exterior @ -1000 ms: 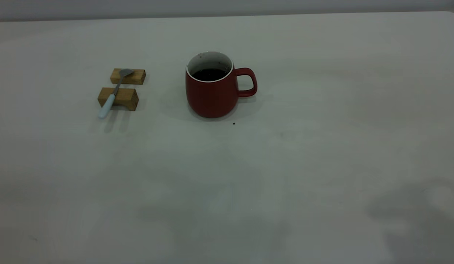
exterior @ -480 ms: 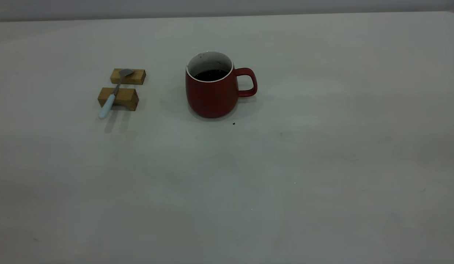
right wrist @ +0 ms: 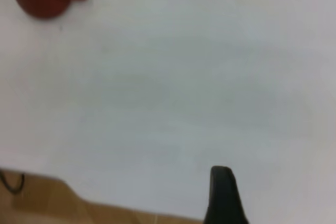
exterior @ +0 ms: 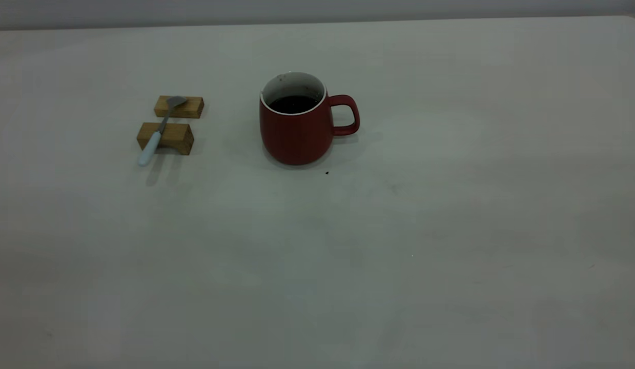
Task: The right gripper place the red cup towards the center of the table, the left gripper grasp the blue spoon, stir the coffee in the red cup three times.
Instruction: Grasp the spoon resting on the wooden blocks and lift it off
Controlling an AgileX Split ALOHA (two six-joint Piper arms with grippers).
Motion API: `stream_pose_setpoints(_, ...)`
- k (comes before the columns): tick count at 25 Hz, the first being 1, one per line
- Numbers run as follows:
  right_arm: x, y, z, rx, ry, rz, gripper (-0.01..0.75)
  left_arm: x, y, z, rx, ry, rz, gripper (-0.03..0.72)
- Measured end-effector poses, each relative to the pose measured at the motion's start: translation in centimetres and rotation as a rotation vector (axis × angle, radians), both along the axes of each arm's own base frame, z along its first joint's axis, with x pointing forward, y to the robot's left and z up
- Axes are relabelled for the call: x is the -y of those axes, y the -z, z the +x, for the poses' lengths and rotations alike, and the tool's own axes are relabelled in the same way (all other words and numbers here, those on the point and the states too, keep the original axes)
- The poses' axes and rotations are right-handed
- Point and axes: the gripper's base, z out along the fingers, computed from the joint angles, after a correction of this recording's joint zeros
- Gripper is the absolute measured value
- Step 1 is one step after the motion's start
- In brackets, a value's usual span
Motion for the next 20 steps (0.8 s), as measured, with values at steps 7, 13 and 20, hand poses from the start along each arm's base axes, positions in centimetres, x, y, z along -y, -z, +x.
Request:
stream_pose_setpoints(7, 0.06, -0.02, -1.15, 0.081, 0.098, 0.009, 0.57, 0.0, 0.0, 0.0, 0.0, 0.0, 0.0, 0.32)
stream_pose_setpoints(13, 0.06, 0.0, -1.16, 0.08, 0.103, 0.009, 0.57, 0.0, 0.0, 0.0, 0.0, 0.0, 0.0, 0.32)
stream_pose_setpoints(20, 0.06, 0.0, -1.16, 0.079, 0.102, 0.009, 0.57, 0.0, 0.0, 0.0, 0.0, 0.0, 0.0, 0.32)
